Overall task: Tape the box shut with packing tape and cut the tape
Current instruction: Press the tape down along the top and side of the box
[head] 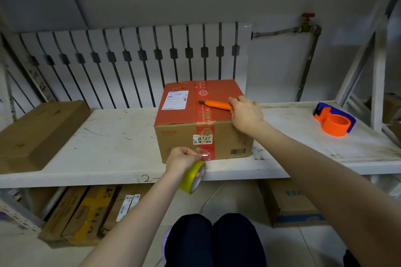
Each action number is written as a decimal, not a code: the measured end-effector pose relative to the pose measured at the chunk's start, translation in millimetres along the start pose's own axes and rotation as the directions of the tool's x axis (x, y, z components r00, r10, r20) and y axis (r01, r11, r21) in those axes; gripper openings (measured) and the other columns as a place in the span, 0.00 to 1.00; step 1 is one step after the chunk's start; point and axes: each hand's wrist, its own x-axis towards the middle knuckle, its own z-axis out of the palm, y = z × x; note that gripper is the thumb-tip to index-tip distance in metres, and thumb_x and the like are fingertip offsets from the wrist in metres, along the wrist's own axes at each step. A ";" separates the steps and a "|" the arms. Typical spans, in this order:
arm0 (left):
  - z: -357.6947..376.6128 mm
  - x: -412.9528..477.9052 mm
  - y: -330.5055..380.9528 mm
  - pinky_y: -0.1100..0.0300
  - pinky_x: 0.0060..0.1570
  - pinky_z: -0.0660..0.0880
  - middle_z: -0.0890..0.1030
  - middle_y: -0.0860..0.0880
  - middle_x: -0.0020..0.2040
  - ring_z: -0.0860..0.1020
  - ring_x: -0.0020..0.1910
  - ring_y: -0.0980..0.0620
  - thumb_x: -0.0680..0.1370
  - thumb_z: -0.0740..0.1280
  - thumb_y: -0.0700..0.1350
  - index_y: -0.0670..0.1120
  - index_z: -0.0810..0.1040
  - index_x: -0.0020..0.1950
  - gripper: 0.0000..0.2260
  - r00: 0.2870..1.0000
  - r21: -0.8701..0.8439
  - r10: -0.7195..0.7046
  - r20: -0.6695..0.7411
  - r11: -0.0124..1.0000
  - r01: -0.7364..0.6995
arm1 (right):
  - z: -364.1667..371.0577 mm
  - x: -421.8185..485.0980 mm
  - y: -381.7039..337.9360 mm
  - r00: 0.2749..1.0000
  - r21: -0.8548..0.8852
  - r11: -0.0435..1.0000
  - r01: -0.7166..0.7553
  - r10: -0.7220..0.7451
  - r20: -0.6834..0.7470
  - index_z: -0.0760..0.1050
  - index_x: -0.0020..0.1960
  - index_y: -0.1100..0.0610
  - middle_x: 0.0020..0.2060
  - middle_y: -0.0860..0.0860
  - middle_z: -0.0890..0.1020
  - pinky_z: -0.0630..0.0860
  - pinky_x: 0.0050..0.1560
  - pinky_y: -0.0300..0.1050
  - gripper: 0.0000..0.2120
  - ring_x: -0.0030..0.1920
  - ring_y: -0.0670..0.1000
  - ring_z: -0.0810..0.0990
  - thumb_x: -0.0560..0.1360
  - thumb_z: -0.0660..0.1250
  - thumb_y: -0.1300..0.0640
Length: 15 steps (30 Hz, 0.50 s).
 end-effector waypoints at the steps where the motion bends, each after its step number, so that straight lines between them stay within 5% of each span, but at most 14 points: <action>1: -0.9 0.0 1.3 0.50 0.51 0.79 0.81 0.46 0.37 0.79 0.42 0.45 0.69 0.75 0.43 0.47 0.77 0.34 0.09 1.000 -0.019 -0.003 0.009 1.000 0.003 | -1.0 -2.7 -2.4 0.999 0.032 0.999 0.031 -0.030 -0.032 0.65 0.71 0.54 0.63 0.55 0.74 0.65 0.67 0.56 0.21 0.63 0.57 0.72 0.78 0.59 0.58; 4: -4.8 -2.2 6.7 0.40 0.47 0.80 0.80 0.42 0.36 0.81 0.38 0.41 0.69 0.75 0.42 0.45 0.76 0.34 0.09 0.999 -0.069 0.015 0.041 0.998 -0.012 | -7.7 -19.2 -14.8 0.951 0.117 0.958 0.261 -0.234 -0.201 0.73 0.64 0.56 0.58 0.53 0.77 0.73 0.55 0.50 0.16 0.57 0.54 0.75 0.76 0.60 0.60; 6: -8.9 -7.2 13.3 0.41 0.41 0.81 0.79 0.43 0.32 0.79 0.30 0.43 0.70 0.75 0.42 0.44 0.75 0.34 0.10 0.997 -0.106 0.037 0.065 0.994 -0.030 | -13.0 -32.3 -23.9 0.945 0.201 0.935 0.291 -0.247 -0.215 0.77 0.56 0.55 0.51 0.51 0.80 0.73 0.44 0.45 0.11 0.51 0.52 0.77 0.77 0.59 0.61; 10: -19.2 -20.9 32.7 0.61 0.22 0.75 0.77 0.45 0.32 0.75 0.17 0.52 0.72 0.72 0.40 0.42 0.75 0.38 0.07 0.989 -0.178 0.123 0.077 0.978 -0.107 | -23.0 -48.2 -37.7 0.995 0.604 0.795 0.059 -0.098 0.032 0.78 0.49 0.56 0.39 0.50 0.82 0.77 0.42 0.45 0.10 0.40 0.49 0.80 0.78 0.58 0.62; 13: -26.3 -30.1 47.3 0.57 0.26 0.78 0.78 0.46 0.35 0.77 0.19 0.51 0.73 0.72 0.41 0.43 0.76 0.40 0.06 0.978 -0.219 0.201 0.050 0.958 -0.186 | -36.7 -54.9 -46.6 0.956 0.796 0.589 -0.136 -0.132 0.261 0.78 0.44 0.57 0.37 0.51 0.81 0.74 0.36 0.37 0.12 0.36 0.47 0.79 0.80 0.58 0.57; 15: -29.8 -35.9 56.2 0.55 0.31 0.79 0.79 0.46 0.36 0.78 0.21 0.51 0.74 0.71 0.42 0.42 0.77 0.41 0.05 0.972 -0.240 0.233 0.043 0.946 -0.216 | -44.2 -57.6 -51.4 0.942 0.819 0.551 -0.159 -0.165 0.293 0.79 0.44 0.59 0.36 0.53 0.81 0.73 0.34 0.37 0.15 0.35 0.48 0.78 0.79 0.59 0.51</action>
